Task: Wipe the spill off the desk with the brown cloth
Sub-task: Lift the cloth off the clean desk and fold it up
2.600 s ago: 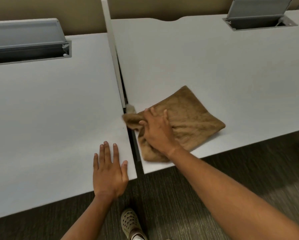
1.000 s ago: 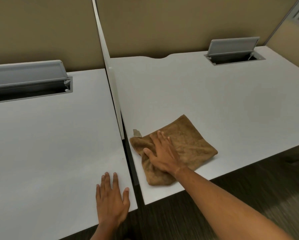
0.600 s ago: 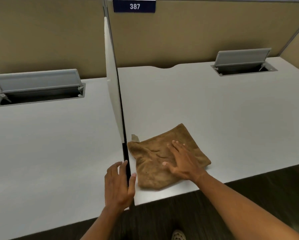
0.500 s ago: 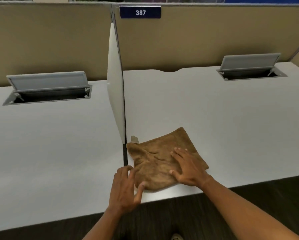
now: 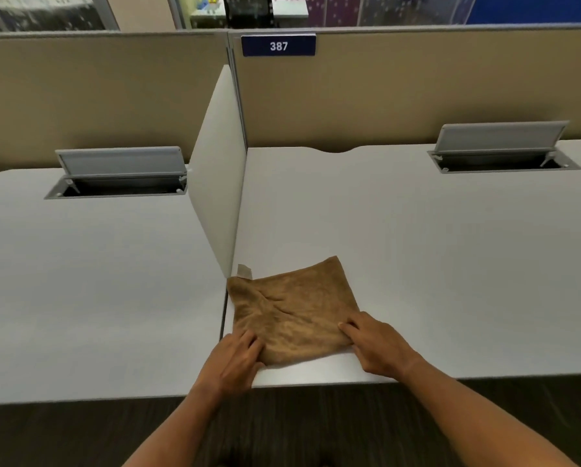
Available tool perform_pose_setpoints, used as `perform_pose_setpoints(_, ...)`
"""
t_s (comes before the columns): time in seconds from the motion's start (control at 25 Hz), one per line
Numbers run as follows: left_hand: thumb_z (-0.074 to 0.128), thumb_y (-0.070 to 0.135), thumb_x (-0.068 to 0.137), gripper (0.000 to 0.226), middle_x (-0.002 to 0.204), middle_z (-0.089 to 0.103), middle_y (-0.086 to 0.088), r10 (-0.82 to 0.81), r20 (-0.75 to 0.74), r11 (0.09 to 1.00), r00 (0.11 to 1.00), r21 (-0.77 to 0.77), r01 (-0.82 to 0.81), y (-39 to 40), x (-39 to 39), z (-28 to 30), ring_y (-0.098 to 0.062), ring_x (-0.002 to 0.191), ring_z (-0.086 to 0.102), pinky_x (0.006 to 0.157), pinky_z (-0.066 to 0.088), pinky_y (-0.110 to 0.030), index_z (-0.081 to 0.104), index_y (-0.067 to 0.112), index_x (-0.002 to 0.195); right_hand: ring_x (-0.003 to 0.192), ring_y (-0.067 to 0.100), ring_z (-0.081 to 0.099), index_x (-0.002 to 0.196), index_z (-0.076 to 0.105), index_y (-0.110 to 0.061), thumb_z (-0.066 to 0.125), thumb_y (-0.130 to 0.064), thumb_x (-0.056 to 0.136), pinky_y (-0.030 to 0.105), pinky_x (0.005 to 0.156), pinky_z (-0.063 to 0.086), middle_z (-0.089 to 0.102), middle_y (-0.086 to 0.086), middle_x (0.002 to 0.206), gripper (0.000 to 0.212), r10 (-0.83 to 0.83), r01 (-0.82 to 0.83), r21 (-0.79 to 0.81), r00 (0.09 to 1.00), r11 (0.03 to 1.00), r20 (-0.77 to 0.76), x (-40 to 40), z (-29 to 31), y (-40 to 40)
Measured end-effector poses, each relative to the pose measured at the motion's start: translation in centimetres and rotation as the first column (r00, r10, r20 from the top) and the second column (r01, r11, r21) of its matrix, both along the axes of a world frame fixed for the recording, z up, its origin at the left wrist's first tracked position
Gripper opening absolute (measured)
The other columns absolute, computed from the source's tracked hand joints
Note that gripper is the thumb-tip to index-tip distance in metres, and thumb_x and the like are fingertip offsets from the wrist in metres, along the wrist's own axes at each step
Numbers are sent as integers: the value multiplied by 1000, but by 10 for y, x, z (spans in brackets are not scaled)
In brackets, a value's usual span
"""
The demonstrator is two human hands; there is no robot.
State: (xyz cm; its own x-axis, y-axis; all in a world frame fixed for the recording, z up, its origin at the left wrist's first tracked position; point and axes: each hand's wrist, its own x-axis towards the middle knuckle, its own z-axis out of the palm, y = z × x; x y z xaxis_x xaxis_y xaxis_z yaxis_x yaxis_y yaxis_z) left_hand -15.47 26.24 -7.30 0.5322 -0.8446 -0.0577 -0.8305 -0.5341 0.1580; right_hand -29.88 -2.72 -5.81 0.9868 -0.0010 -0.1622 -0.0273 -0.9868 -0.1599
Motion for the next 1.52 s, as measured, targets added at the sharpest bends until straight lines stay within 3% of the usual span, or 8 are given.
perform_pose_setpoints(0.16, 78, 33, 70, 32, 97, 68, 1, 5, 35, 994, 999, 109, -9, -8, -5, 3, -15, 75, 64, 68, 55, -27, 64, 25, 98, 70, 20, 62, 94, 65, -13, 61, -16, 87, 27, 58, 51, 69, 7, 93, 8, 32, -30, -23, 995, 999, 91, 4, -4, -11)
perform_pose_setpoints(0.36, 52, 23, 85, 11, 95, 65, -3, 99, 13, 994, 995, -36, -99, -20, 1, 31, -20, 76, 58, 72, 51, -32, 59, 19, 92, 69, 20, 62, 92, 66, -14, 52, -18, 88, 30, 64, 54, 70, 5, 87, 14, -56, 33, 152, 986, 988, 154, 21, 21, -33)
perform_pose_setpoints(0.48, 37, 33, 89, 25, 94, 63, -3, 163, -32, 972, 986, -164, -166, -30, 18, 62, -17, 75, 55, 70, 47, -28, 57, 17, 92, 64, 22, 61, 86, 68, -13, 54, -16, 82, 37, 61, 54, 70, 4, 77, 16, -109, 42, 263, 963, 964, 247, 41, 52, -46)
perform_pose_setpoints(0.68, 39, 19, 97, 17, 91, 56, 1, 194, -93, 946, 977, -248, -211, -60, 55, 119, -17, 76, 53, 67, 39, -25, 51, 15, 109, 73, 14, 65, 88, 73, -18, 64, -12, 81, 27, 69, 53, 74, -5, 82, 13, -281, 115, 422, 892, 899, 355, 76, 106, -72)
perform_pose_setpoints(0.88, 54, 13, 94, 10, 99, 56, -2, 132, -126, 954, 983, -252, -161, -86, 95, 157, -23, 83, 55, 67, 50, -27, 52, 23, 93, 79, 15, 64, 99, 74, -13, 68, -16, 88, 25, 74, 53, 72, 0, 89, 13, -361, 154, 480, 854, 864, 375, 104, 148, -92)
perform_pose_setpoints(1.04, 56, 10, 92, 14, 99, 60, 1, 133, -162, 935, 978, -308, -178, -102, 124, 164, -19, 88, 56, 71, 44, -20, 68, 18, 96, 81, 15, 64, 98, 74, -13, 69, -18, 88, 22, 72, 50, 72, 0, 89, 12, -404, 197, 491, 840, 849, 361, 121, 165, -107)
perform_pose_setpoints(1.24, 65, 36, 85, 17, 87, 63, 3, 87, -177, 931, 980, -335, -143, -121, 155, 179, -15, 79, 57, 74, 52, -28, 63, 20, 90, 82, 15, 65, 95, 74, -15, 69, -20, 88, 23, 70, 52, 72, 0, 88, 10, -452, 253, 494, 826, 832, 336, 147, 176, -120)
perform_pose_setpoints(1.52, 73, 18, 84, 20, 85, 62, 0, 198, -251, 854, 948, -431, -292, -137, 203, 190, -15, 76, 59, 67, 51, -25, 55, 18, 92, 74, 10, 65, 86, 75, -16, 77, -23, 82, 18, 61, 48, 71, -2, 77, 8, -546, 333, 528, 774, 781, 319, 175, 197, -139)
